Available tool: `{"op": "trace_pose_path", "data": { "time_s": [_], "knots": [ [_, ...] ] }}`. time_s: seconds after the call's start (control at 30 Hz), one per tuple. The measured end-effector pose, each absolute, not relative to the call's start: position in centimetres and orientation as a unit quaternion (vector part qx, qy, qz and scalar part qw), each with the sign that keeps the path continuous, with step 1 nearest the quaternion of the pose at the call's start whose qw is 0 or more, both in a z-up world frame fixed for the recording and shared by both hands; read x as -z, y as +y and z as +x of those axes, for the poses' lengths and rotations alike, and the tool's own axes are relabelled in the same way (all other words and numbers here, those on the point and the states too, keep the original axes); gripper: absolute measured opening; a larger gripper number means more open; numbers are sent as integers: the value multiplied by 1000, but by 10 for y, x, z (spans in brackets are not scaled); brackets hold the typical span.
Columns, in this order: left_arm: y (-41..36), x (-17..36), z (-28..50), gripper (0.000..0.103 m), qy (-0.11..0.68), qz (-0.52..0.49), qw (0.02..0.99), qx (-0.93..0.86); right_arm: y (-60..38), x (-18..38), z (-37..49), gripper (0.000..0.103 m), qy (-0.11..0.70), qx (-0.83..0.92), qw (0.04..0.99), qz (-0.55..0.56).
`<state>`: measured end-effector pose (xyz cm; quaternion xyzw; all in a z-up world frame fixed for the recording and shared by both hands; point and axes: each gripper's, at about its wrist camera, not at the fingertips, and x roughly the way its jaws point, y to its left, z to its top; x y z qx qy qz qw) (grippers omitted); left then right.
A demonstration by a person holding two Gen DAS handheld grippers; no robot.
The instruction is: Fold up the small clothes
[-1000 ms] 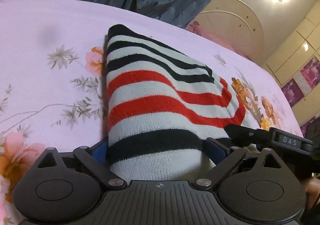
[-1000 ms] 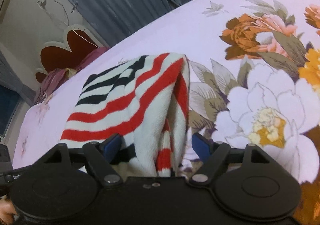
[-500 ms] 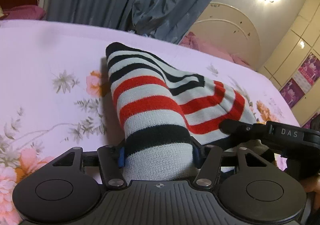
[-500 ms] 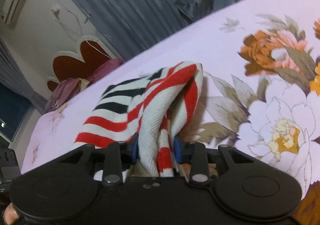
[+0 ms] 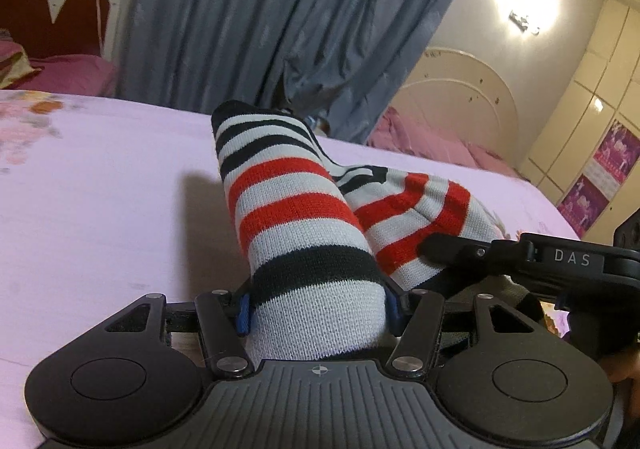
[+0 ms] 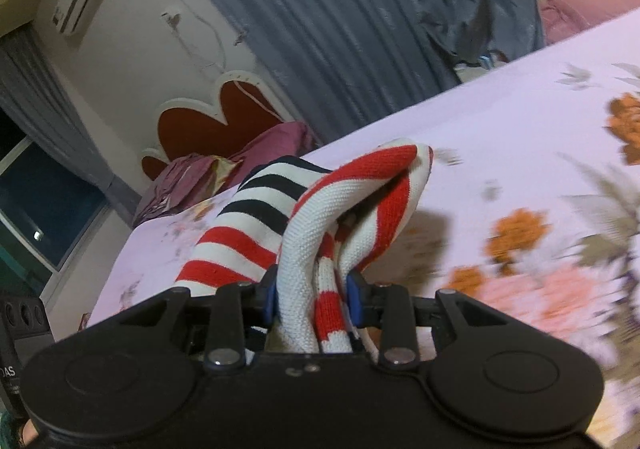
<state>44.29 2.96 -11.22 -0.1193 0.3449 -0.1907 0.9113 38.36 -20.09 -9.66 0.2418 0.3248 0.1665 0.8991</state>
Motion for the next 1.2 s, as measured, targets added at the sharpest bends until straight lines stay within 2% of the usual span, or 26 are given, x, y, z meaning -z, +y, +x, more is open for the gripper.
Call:
{"op": "trace_pose_path", "data": {
  "time_s": [0.23,0.53,0.63,0.7,0.77,0.9,1.07,1.17,1.2],
  "knots": [
    [158,119,447,58,345,-122,912,183,-89,100,398,32,324,-166,901,235],
    [260,152,467,58,352,-112,917,150,-3,138,436,31,352,-173,889,236],
    [277,181,471,64,364,-105,914,142,10,151,440,32,364,-160,893,209],
    [285,198,468,75,365,-131,910,148,4,167,443,33,385,-142,885,218],
    [286,201,470,76,366,-148,906,149,-1,173,441,35,389,-137,880,234],
    [273,184,460,76,345,-98,924,135,1,160,438,36,394,-130,883,221],
    [275,158,456,76,295,-90,941,138,-1,149,445,49,383,-115,887,232],
    [276,160,471,76,305,-112,937,131,-5,155,455,49,374,-98,888,250],
    [274,165,475,76,312,-115,934,130,-7,156,461,46,374,-94,887,253]
  ]
}}
